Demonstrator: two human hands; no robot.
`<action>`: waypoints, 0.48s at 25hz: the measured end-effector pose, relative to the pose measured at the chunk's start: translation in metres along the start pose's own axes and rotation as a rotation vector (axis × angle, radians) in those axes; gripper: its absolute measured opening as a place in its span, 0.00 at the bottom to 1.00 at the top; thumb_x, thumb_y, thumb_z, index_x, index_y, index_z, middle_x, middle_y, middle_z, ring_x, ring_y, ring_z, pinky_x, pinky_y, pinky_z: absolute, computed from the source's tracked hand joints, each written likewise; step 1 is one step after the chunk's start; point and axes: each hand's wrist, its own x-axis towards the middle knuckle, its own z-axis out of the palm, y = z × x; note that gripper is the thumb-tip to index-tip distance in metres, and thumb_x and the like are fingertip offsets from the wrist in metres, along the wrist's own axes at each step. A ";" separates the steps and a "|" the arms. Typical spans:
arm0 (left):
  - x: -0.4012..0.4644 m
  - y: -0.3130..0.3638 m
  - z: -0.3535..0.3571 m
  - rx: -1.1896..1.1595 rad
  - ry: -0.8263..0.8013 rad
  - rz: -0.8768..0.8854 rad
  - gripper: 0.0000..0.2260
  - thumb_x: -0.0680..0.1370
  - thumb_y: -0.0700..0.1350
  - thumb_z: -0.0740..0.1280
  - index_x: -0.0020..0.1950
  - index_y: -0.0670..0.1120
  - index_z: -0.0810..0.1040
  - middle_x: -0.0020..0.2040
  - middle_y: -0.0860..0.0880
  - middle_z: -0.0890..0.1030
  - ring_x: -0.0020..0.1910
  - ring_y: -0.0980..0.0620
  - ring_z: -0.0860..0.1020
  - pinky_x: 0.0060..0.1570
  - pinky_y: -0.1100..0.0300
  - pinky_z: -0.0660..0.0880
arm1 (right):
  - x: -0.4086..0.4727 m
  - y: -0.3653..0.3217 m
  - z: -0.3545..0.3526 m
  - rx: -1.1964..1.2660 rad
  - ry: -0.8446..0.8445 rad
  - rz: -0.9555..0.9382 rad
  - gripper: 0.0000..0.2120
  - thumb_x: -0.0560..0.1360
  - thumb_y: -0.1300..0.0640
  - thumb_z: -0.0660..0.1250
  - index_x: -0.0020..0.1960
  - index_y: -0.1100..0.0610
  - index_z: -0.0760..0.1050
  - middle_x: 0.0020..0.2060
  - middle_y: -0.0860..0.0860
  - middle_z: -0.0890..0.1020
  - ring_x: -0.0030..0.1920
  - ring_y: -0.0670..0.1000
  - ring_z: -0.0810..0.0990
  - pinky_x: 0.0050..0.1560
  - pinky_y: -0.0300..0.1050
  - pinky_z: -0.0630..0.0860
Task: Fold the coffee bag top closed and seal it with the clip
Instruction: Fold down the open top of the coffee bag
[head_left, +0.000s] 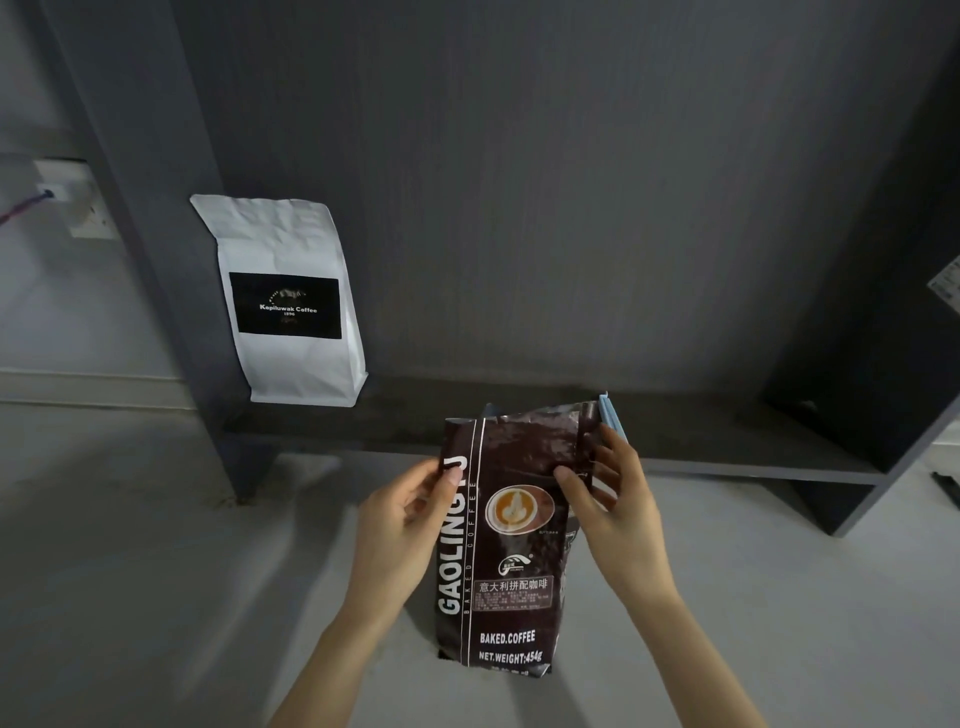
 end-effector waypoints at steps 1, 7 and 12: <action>0.000 0.001 0.000 -0.004 -0.022 -0.003 0.06 0.70 0.52 0.63 0.38 0.63 0.78 0.36 0.62 0.84 0.40 0.59 0.82 0.41 0.64 0.76 | -0.001 0.001 0.000 0.021 0.027 0.004 0.27 0.70 0.60 0.68 0.66 0.54 0.63 0.55 0.51 0.75 0.54 0.49 0.74 0.55 0.44 0.73; -0.001 -0.007 0.000 -0.039 -0.016 -0.043 0.09 0.75 0.41 0.63 0.53 0.48 0.79 0.41 0.67 0.82 0.44 0.68 0.79 0.43 0.77 0.72 | -0.001 0.001 0.000 0.088 0.068 -0.008 0.11 0.71 0.63 0.67 0.53 0.58 0.76 0.39 0.46 0.81 0.38 0.38 0.80 0.36 0.25 0.75; 0.000 -0.005 -0.001 -0.087 -0.008 -0.083 0.09 0.73 0.41 0.65 0.46 0.55 0.78 0.52 0.55 0.81 0.47 0.66 0.79 0.45 0.76 0.73 | -0.002 0.000 -0.003 0.214 0.031 0.000 0.11 0.72 0.64 0.65 0.42 0.47 0.75 0.36 0.46 0.81 0.36 0.35 0.80 0.34 0.26 0.75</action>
